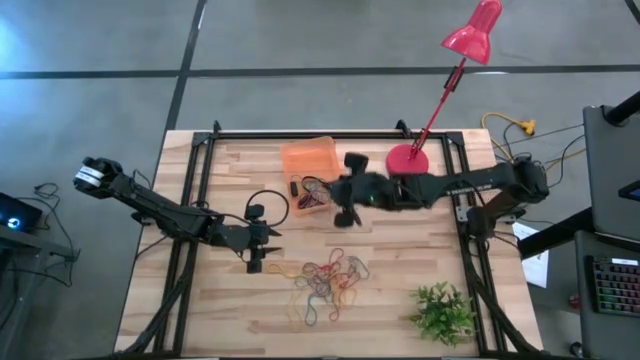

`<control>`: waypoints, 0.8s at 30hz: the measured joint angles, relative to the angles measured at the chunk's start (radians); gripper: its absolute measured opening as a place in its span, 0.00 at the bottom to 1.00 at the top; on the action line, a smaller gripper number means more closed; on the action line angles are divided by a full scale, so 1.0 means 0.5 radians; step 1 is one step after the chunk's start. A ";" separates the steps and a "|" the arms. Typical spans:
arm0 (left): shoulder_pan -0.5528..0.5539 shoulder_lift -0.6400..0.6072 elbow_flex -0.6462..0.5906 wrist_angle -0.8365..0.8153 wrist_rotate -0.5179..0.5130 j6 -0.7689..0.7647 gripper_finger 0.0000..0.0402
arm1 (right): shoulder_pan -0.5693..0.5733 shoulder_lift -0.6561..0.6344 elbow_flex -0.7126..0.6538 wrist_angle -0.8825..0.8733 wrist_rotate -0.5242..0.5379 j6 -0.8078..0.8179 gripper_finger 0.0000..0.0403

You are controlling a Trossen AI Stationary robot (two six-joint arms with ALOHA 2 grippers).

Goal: Pick and place rubber bands into bin
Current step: Put the blue rubber band into the orange bin, then put the red rubber band into the orange bin

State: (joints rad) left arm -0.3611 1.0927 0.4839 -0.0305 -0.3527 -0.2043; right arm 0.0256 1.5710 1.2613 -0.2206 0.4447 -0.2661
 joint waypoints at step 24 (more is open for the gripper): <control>0.002 0.001 0.000 -0.007 0.000 0.002 0.40 | -0.526 0.461 -0.010 0.243 -0.683 0.245 0.17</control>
State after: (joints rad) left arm -0.3603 1.0930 0.4839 -0.0341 -0.3527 -0.2031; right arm -0.2375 1.8014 1.2564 -0.0993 0.1032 -0.1437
